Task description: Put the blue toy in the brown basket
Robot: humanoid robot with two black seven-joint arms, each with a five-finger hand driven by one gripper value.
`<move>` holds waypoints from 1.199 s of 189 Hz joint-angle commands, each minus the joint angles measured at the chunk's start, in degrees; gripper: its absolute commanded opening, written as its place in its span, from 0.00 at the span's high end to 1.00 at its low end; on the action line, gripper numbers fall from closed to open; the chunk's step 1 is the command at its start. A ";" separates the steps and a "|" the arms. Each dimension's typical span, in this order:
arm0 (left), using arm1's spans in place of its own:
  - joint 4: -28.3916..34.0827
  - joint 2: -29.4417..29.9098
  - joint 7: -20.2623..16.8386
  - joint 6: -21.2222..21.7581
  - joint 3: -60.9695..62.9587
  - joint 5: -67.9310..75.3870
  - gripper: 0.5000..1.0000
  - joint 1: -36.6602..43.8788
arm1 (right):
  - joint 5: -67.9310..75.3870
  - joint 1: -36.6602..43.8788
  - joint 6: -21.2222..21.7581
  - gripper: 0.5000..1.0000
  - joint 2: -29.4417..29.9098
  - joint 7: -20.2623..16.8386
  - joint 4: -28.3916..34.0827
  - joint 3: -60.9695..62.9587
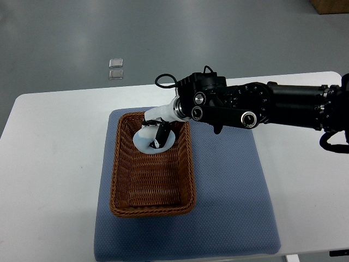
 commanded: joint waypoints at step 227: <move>-0.05 0.00 0.03 -0.03 0.00 0.00 0.00 0.00 | 18.18 -27.55 3.56 0.21 -15.04 9.47 -0.64 60.92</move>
